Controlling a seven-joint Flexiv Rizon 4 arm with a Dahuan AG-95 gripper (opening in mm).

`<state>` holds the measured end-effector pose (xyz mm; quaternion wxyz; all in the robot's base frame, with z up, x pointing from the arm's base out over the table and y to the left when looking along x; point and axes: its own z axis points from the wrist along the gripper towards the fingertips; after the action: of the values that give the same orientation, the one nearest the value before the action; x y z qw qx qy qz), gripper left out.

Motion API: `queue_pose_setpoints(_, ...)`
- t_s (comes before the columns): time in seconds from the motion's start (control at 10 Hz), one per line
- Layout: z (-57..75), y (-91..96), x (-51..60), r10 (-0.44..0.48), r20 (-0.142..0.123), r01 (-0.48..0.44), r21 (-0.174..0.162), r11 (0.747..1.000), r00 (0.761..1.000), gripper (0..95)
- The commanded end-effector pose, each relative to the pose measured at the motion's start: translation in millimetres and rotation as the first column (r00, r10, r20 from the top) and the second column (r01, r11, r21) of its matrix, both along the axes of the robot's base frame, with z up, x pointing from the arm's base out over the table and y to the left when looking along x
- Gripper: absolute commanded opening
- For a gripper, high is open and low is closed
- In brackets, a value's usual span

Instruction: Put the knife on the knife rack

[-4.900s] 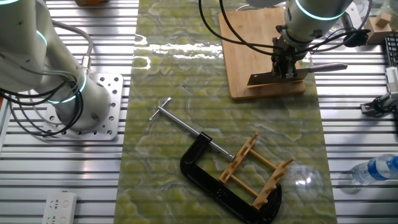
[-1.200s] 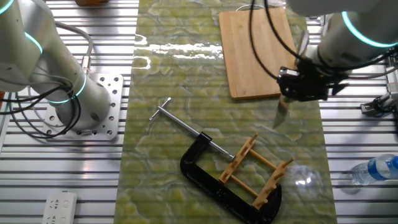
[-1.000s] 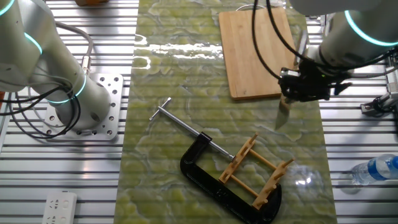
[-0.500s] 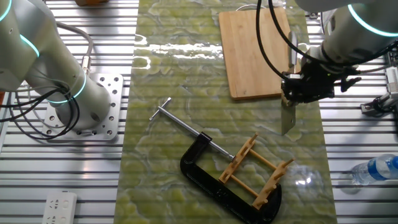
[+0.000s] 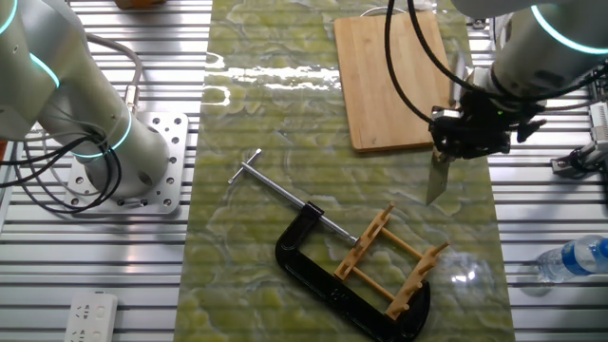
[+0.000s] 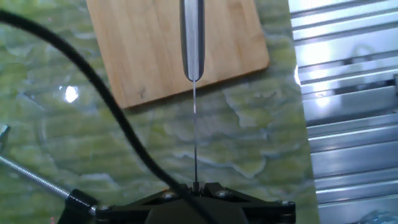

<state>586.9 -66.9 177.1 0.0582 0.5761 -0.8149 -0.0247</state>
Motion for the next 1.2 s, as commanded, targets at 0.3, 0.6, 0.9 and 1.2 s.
queue_pose_setpoints(0.3, -5.2, -33.6, 11.6, 0.265, -0.002, -0.265, 0.049, 0.963, 0.964, 0.0)
queue_pose_setpoints(0.6, -5.9, -50.5, 13.6, 0.411, -0.003, -0.410, 0.073, 0.909, 0.912, 0.0)
queue_pose_setpoints(0.9, 0.4, -57.2, 8.7, 0.510, -0.008, -0.509, 0.055, 0.859, 0.860, 0.0)
queue_pose_setpoints(1.2, 7.4, -66.7, 2.6, 0.618, -0.013, -0.617, 0.047, 0.786, 0.786, 0.0)
